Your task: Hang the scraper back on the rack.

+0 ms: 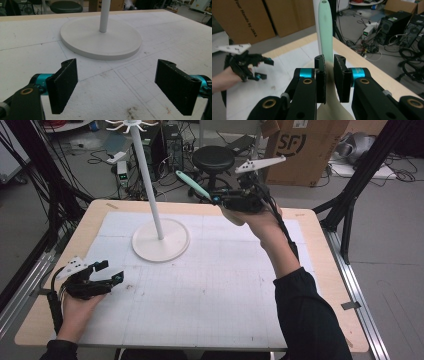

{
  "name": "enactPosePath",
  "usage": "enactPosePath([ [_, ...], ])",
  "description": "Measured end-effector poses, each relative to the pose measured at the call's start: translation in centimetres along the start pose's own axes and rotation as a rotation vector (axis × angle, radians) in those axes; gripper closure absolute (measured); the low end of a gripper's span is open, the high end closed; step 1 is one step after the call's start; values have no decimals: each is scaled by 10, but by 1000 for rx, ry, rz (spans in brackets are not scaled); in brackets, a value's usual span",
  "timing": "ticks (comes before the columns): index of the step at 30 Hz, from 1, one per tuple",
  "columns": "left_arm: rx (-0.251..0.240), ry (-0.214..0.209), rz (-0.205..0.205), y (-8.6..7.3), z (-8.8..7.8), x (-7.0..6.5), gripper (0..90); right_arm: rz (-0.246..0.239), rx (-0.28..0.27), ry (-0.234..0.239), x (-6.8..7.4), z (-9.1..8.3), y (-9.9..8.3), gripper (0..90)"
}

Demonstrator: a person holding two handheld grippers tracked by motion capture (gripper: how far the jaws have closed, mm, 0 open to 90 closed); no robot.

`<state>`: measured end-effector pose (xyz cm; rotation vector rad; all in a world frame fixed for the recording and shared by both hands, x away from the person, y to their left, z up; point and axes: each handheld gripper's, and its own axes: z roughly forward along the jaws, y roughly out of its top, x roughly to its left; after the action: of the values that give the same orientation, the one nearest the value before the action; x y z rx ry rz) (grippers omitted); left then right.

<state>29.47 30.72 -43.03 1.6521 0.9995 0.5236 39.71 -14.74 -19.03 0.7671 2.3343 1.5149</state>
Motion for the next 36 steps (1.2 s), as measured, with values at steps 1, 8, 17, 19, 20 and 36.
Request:
enactPosePath([
  [1,0,0,-3,0,0,0,191,4,-3,0,1,0,4,810],
  [8,2,-4,-5,0,0,1,192,-3,-30,10,7,3,40,810],
  [17,8,-3,-3,-1,0,1,192,-5,-76,33,13,8,69,810],
  [19,9,-4,-3,-1,-1,1,192,-12,-84,38,15,9,72,810],
  [20,14,-4,-2,-1,-1,1,192,-16,-87,44,16,10,74,810],
  [36,22,-6,4,-1,-1,1,192,-42,-98,49,24,9,81,810],
])
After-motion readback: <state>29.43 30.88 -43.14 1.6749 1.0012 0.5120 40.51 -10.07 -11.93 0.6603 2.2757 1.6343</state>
